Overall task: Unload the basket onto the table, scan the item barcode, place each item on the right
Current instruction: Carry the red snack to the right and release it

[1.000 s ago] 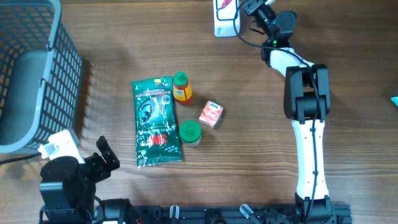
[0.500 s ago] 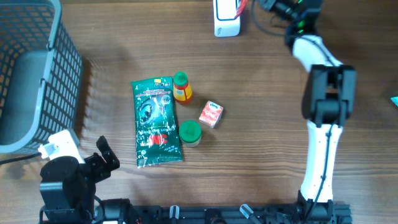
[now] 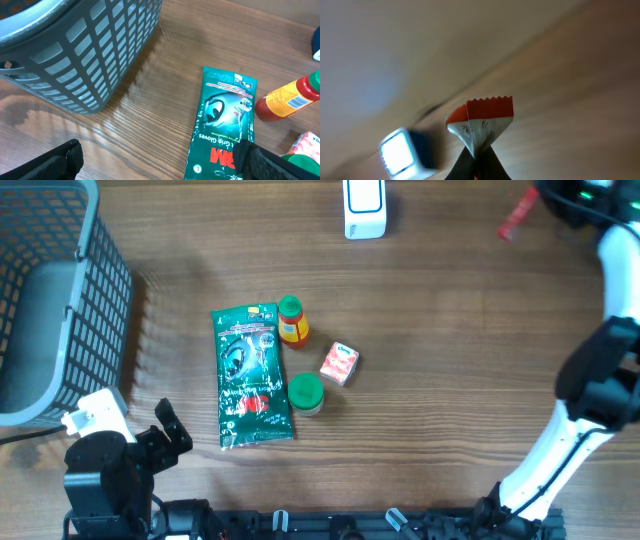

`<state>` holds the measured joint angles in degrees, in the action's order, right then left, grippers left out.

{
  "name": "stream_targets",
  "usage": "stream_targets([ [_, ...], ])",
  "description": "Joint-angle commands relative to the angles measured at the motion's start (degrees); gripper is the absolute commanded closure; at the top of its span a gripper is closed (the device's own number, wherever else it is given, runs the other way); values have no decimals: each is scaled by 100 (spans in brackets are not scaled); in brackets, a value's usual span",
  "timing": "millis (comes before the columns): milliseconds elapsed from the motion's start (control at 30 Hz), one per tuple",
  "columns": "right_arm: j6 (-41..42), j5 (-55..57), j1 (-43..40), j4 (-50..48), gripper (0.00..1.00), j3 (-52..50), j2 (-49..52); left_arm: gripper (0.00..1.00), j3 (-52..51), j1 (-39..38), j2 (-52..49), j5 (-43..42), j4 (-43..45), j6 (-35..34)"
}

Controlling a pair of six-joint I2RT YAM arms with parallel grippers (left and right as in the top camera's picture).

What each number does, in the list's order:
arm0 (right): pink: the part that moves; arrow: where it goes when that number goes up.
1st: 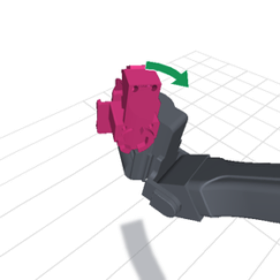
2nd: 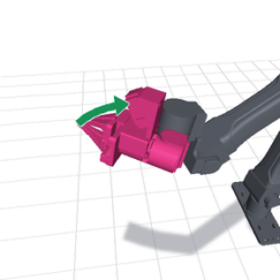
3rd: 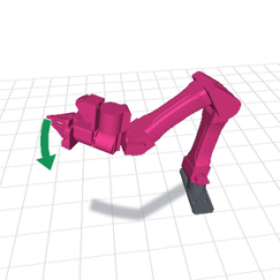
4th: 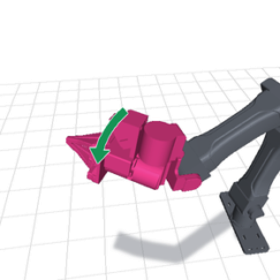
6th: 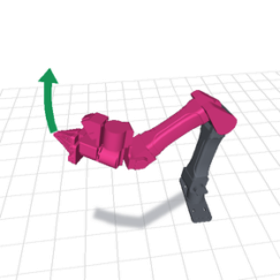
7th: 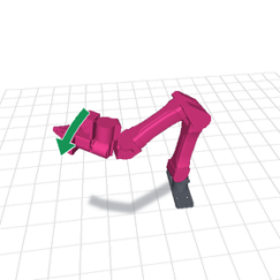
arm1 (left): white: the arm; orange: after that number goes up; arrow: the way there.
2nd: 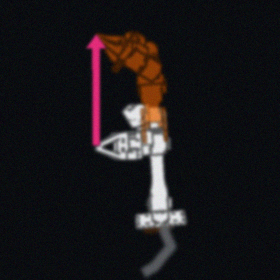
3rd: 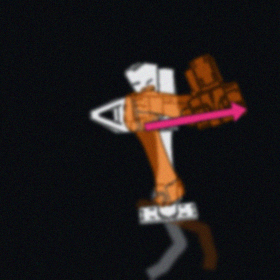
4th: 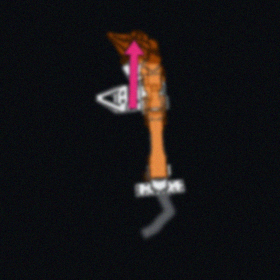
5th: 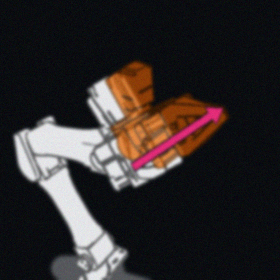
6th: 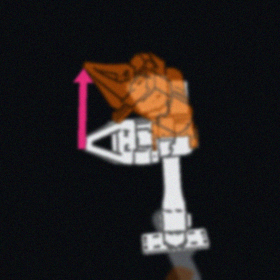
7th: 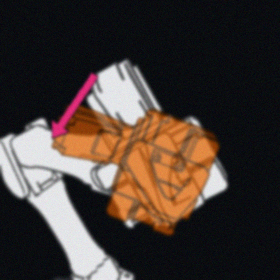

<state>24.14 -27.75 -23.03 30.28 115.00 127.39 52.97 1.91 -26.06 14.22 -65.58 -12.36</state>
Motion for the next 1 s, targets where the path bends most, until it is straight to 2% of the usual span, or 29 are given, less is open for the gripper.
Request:
stream_targets([
  [0, -772, 1727, -540, 313, 95, -26, -7, 0, 17, -31, -2, -28, 13, 11],
  [67, -1193, 2684, -789, 439, 96, -26, 4, 0, 17, -31, -2, -28, 13, 11],
  [200, -1827, 3615, -1040, 457, 96, -28, 162, 0, 17, -31, -2, -28, 13, 11],
  [400, -1967, 4341, -1261, 728, 96, -37, 848, 0, 17, -31, -2, -28, 13, 11],
  [500, -1958, 4336, -1274, 857, 94, -37, 977, 0, 17, -31, -2, -28, 13, 11],
  [567, -1967, 4365, -1274, 916, 69, -35, 951, 0, 17, -31, -2, -28, 13, 11],
  [600, -1965, 4424, -1274, 957, 48, -35, 931, 0, 17, -31, -2, -28, 13, 11],
  [667, -1967, 4651, -1274, 1117, 24, -35, 774, 0, 17, -31, -2, -28, 13, 11],
  [700, -1965, 4680, -1272, 1167, 0, -35, 693, 0, 17, -31, -2, -28, 13, 11],
  [833, -1620, 4566, -1222, 1399, 0, -35, 120, 0, 17, -31, -2, -28, 13, 9],
  [967, -920, 3560, -1115, 1641, 0, -35, -656, 0, 17, -31, -2, -28, 13, 11],
])
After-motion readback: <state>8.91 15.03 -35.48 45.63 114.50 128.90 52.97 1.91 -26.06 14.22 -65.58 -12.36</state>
